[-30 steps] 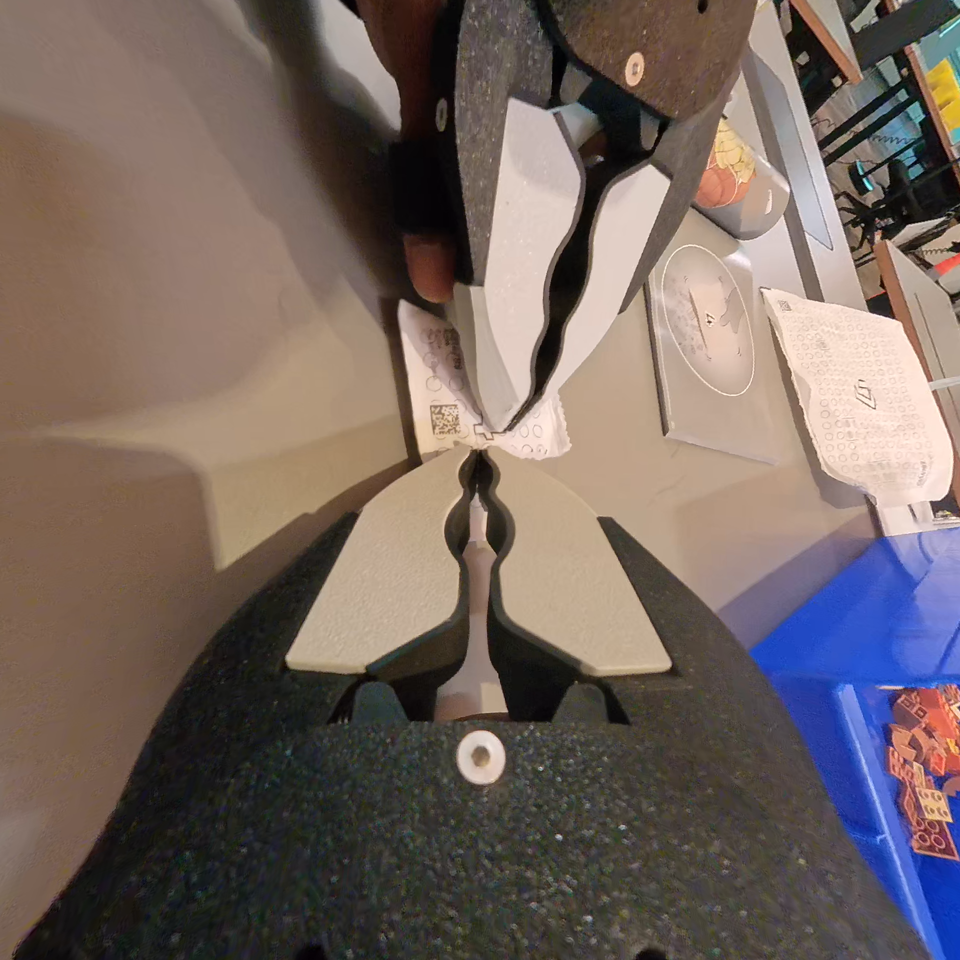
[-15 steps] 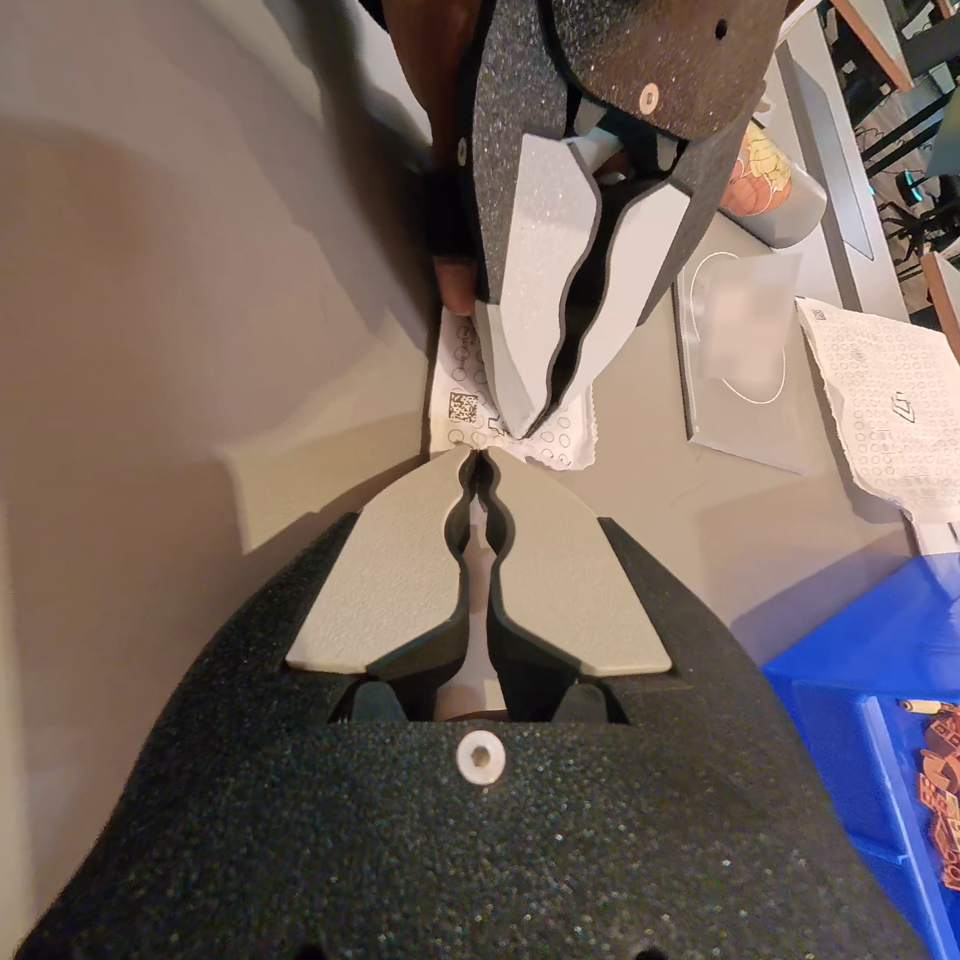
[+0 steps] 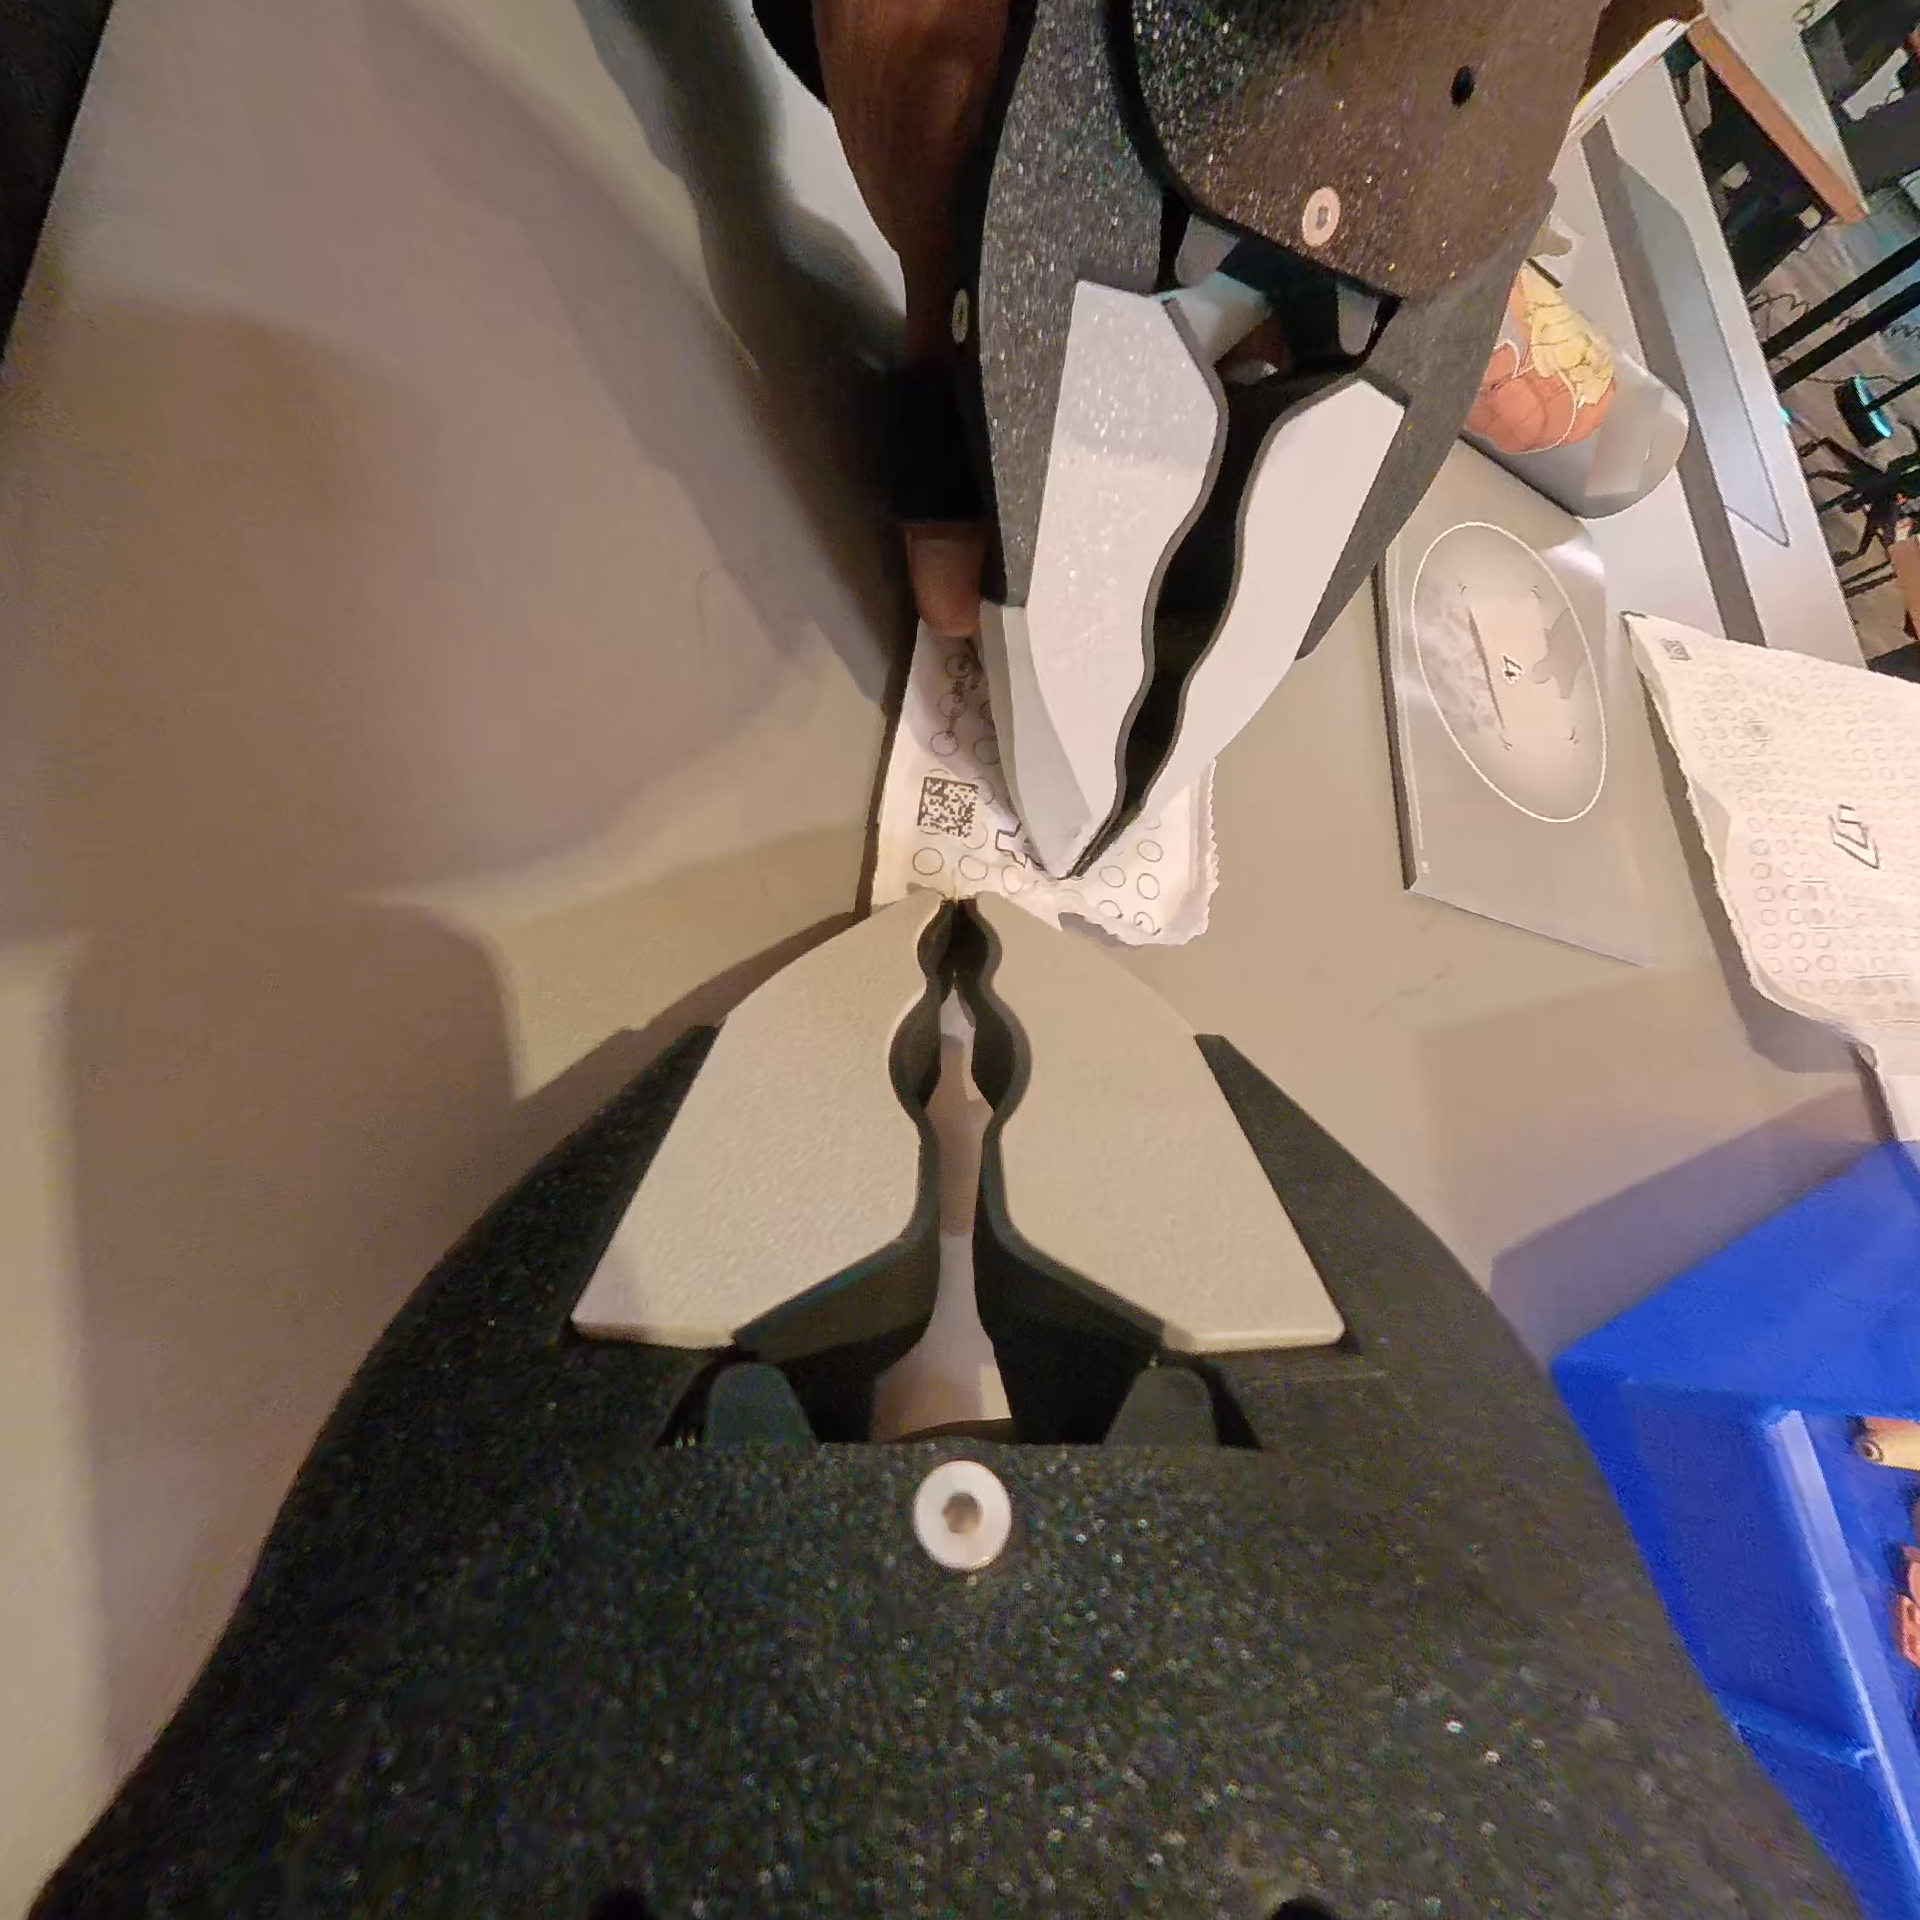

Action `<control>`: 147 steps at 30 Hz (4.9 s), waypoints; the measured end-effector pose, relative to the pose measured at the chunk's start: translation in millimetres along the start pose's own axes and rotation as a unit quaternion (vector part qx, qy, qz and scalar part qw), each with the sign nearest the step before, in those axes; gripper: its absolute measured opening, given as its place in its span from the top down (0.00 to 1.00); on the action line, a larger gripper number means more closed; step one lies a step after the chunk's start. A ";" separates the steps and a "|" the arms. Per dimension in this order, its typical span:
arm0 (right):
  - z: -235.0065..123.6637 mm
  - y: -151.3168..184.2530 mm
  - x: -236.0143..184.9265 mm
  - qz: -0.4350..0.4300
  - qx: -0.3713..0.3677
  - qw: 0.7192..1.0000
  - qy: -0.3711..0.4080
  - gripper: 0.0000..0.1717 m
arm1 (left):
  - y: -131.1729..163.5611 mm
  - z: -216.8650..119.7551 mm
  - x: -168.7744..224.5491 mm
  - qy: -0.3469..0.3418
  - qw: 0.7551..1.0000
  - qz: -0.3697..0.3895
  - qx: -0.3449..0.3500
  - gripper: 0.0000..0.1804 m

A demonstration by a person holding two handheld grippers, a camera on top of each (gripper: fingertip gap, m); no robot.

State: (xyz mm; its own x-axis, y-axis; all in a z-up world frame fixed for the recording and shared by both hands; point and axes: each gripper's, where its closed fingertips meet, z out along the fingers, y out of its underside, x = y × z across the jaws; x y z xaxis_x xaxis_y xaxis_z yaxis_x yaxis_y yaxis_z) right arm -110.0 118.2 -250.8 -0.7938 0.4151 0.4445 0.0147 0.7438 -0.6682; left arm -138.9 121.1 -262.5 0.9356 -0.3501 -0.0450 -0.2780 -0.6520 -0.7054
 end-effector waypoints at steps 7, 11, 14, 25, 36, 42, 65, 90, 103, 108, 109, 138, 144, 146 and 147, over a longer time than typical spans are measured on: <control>-2.3 -0.7 -3.6 -0.006 0.008 1.000 -0.009 1.00 | -0.2 0.5 -0.1 -0.002 1.000 0.002 0.000 0.99; -4.8 -3.1 -10.7 -0.019 0.020 0.999 -0.026 1.00 | -0.2 0.7 -0.3 -0.002 1.000 0.001 -0.001 0.99; -6.9 -3.8 -13.9 -0.028 0.026 0.999 -0.028 1.00 | -0.3 0.9 -0.4 -0.003 1.000 0.001 -0.001 0.99; -15.9 -6.9 -27.0 -0.068 0.056 0.995 -0.049 1.00 | -0.3 1.6 0.1 -0.001 1.000 0.001 -0.001 0.99; -20.9 -9.0 -36.0 -0.087 0.075 0.991 -0.070 1.00 | 0.7 2.0 1.5 -0.002 1.000 0.007 -0.006 0.99; -23.7 -9.7 -41.1 -0.100 0.084 0.988 -0.083 1.00 | 0.3 2.3 4.3 0.002 1.000 0.014 -0.006 0.99; -34.3 -16.1 -52.8 -0.160 0.124 0.975 -0.094 1.00 | -3.3 -10.4 3.7 0.067 0.996 -0.042 0.032 1.00; -28.2 -18.3 -36.8 -0.237 0.115 0.964 -0.021 1.00 | -12.1 3.9 -10.8 0.321 0.944 -0.032 -0.071 0.84; -28.3 -20.4 0.4 -0.168 0.087 0.977 0.099 0.99 | -7.5 -26.7 -18.8 0.234 0.968 -0.067 0.062 1.00; -31.1 -27.5 14.6 -0.138 0.090 0.975 0.147 0.88 | -13.9 -47.2 -23.1 0.164 0.976 -0.022 0.144 1.00; -32.5 -28.9 17.8 -0.127 0.092 0.976 0.154 0.85 | -15.9 -52.4 -22.5 0.155 0.974 -0.010 0.163 1.00; -46.4 -47.3 62.4 0.241 0.190 0.943 0.128 0.98 | -47.9 -98.2 -19.0 0.131 0.923 0.011 0.361 1.00; -50.6 -45.9 66.0 0.222 0.175 0.949 0.139 0.98 | -42.8 -86.5 -10.9 0.121 0.938 0.049 0.322 1.00; -51.0 -46.3 66.6 0.214 0.172 0.951 0.140 0.98 | -41.8 -82.9 -8.8 0.115 0.941 0.060 0.312 1.00; -51.1 -46.6 66.6 0.210 0.171 0.953 0.140 0.98 | -41.7 -81.5 -8.4 0.111 0.943 0.064 0.309 1.00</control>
State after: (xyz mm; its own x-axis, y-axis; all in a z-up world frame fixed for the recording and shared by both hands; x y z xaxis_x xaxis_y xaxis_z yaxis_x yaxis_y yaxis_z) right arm -132.6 137.9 -159.5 -0.5683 0.7968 0.2052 0.0586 0.2879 -0.9559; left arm -152.9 96.4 -175.1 0.8153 -0.5763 -0.0564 -0.1415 -0.1038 -0.9845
